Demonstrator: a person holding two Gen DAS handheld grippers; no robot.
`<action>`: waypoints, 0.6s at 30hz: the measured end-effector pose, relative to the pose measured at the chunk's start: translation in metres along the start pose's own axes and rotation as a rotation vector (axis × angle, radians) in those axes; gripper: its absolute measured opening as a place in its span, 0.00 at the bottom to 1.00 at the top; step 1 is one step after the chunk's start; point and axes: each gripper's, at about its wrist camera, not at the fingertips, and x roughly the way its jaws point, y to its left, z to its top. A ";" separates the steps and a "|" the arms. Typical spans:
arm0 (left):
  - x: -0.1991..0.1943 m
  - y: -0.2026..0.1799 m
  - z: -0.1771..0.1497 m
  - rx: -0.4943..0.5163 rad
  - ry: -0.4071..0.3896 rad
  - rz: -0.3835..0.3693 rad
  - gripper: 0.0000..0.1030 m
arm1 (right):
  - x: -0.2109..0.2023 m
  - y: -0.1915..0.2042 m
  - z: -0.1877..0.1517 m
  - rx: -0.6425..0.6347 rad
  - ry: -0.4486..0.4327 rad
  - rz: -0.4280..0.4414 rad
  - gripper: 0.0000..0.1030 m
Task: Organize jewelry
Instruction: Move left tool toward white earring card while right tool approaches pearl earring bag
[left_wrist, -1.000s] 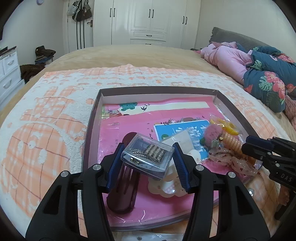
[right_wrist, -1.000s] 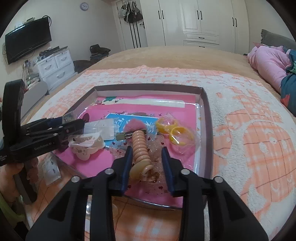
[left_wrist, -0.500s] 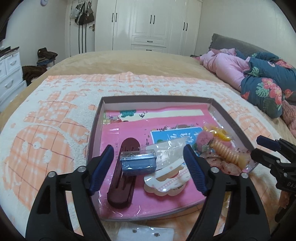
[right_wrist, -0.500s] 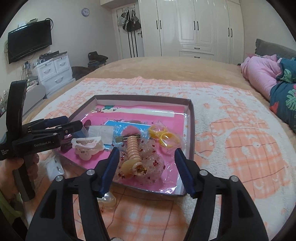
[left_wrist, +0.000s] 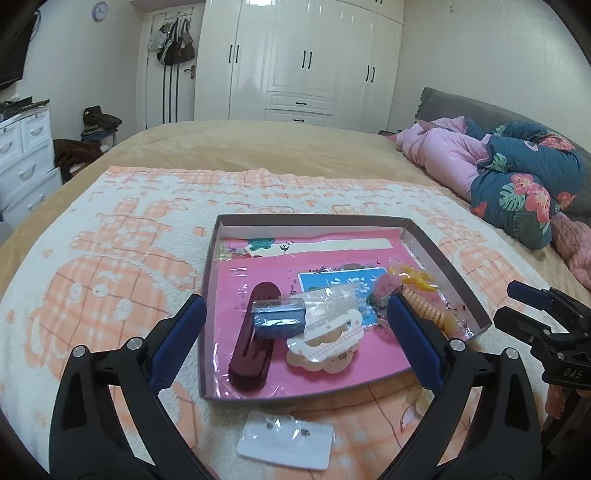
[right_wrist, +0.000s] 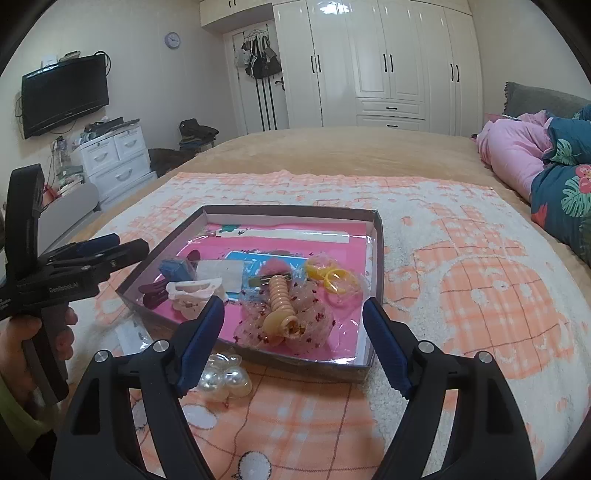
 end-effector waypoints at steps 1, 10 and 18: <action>-0.003 0.001 0.000 -0.002 -0.003 0.001 0.89 | -0.002 0.001 -0.001 0.000 -0.003 0.002 0.73; -0.022 0.009 -0.007 -0.019 -0.022 0.027 0.89 | -0.012 0.010 -0.007 -0.016 -0.014 0.020 0.75; -0.037 0.018 -0.015 -0.027 -0.019 0.053 0.89 | -0.019 0.020 -0.015 -0.038 -0.009 0.040 0.75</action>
